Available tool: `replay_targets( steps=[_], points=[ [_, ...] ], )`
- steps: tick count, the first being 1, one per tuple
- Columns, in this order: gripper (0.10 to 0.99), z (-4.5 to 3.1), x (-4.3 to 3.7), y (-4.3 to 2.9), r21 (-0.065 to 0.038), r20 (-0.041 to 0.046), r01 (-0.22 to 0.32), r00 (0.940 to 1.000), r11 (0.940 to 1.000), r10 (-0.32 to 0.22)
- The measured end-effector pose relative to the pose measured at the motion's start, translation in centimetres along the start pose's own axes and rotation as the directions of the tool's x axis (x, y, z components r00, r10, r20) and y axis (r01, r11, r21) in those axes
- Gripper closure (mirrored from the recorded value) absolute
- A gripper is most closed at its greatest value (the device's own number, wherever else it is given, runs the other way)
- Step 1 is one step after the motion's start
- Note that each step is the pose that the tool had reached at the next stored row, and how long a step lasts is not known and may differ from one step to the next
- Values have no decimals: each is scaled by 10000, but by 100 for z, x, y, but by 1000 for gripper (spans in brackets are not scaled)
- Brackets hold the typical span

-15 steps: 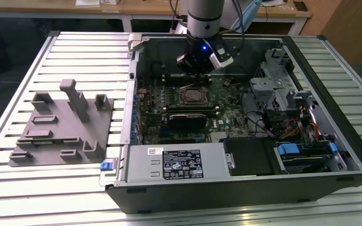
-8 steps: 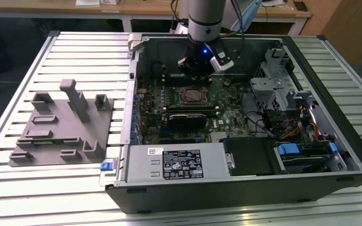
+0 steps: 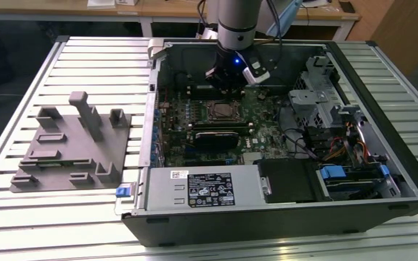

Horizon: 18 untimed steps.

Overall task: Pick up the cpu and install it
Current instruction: 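Install the first cpu locking lever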

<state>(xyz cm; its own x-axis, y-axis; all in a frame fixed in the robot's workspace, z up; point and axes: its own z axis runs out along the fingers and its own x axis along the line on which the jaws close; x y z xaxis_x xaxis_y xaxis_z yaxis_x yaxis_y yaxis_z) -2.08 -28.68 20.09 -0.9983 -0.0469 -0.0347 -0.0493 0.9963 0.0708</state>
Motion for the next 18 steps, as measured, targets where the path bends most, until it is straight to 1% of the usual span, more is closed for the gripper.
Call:
replay_targets(
  steps=[6, 12, 15, 18],
  points=[
    [980, 9, -2, 0, 0, 0, 0, 10000, 10000, 0],
    [980, -28, -3, 2, -1, 0, 0, 10000, 10000, 0],
    [980, -29, -3, 2, -3, 1, 1, 10000, 10000, -1],
    [980, -13, -3, 1, 29, -2, 2, 10000, 10000, -2]
  ],
)
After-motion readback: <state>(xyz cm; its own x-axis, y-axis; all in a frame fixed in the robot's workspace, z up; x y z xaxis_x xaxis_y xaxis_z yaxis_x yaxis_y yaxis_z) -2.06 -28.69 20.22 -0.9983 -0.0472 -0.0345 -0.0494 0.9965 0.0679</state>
